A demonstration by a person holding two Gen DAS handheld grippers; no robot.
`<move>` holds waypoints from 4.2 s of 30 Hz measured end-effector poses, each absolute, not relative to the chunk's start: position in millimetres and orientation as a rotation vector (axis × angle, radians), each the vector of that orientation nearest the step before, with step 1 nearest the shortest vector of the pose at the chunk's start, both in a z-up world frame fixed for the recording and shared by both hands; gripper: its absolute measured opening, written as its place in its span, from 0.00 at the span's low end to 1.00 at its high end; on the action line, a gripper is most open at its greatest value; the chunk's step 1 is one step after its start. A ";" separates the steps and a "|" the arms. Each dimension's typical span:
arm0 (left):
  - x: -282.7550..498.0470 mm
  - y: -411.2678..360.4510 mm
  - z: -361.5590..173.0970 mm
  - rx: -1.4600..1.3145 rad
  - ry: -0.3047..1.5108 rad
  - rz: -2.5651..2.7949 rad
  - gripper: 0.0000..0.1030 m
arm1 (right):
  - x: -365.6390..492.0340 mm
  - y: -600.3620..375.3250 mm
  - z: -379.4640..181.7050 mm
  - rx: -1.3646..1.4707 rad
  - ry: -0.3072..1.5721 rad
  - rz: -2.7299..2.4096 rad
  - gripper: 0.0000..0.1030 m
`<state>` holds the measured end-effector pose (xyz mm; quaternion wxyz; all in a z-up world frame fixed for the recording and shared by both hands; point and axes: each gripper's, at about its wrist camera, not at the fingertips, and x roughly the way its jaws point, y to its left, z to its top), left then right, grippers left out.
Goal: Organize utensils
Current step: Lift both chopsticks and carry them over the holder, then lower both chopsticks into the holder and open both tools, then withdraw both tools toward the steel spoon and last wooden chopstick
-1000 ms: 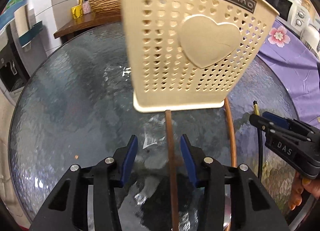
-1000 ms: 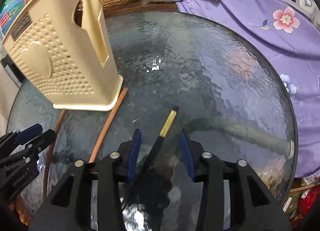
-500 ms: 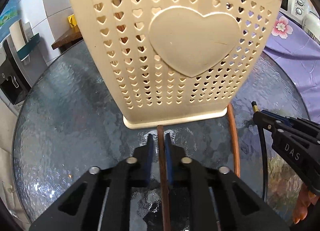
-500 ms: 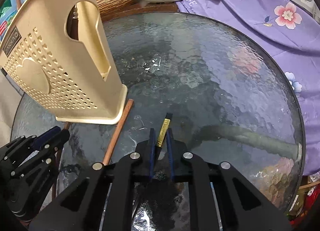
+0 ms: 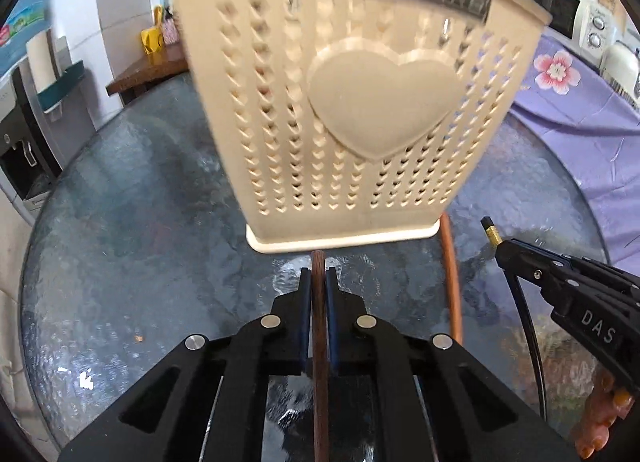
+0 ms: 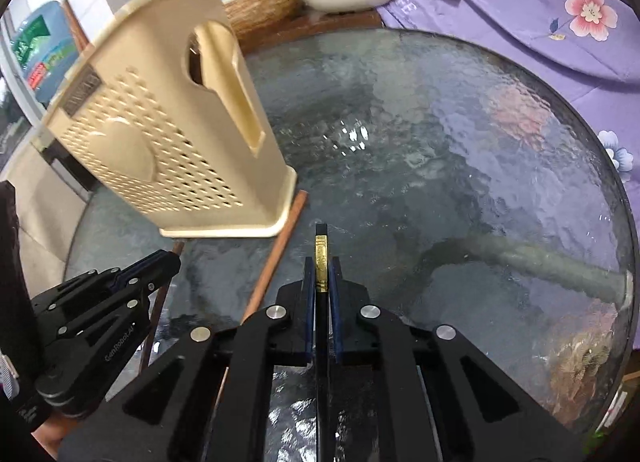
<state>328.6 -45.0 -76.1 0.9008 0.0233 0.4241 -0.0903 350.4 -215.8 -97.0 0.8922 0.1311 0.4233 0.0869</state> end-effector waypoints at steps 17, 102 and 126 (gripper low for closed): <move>239.8 17.1 55.2 -0.106 0.521 -0.231 0.07 | 244.5 -238.8 31.2 0.263 0.516 0.444 0.07; 315.2 -11.1 94.4 -0.062 0.455 -0.227 0.78 | 345.7 -213.4 88.2 0.132 0.391 0.270 0.45; 236.2 7.6 -55.7 -0.033 0.758 -0.105 0.77 | 316.2 -183.0 -96.9 0.083 0.817 0.193 0.46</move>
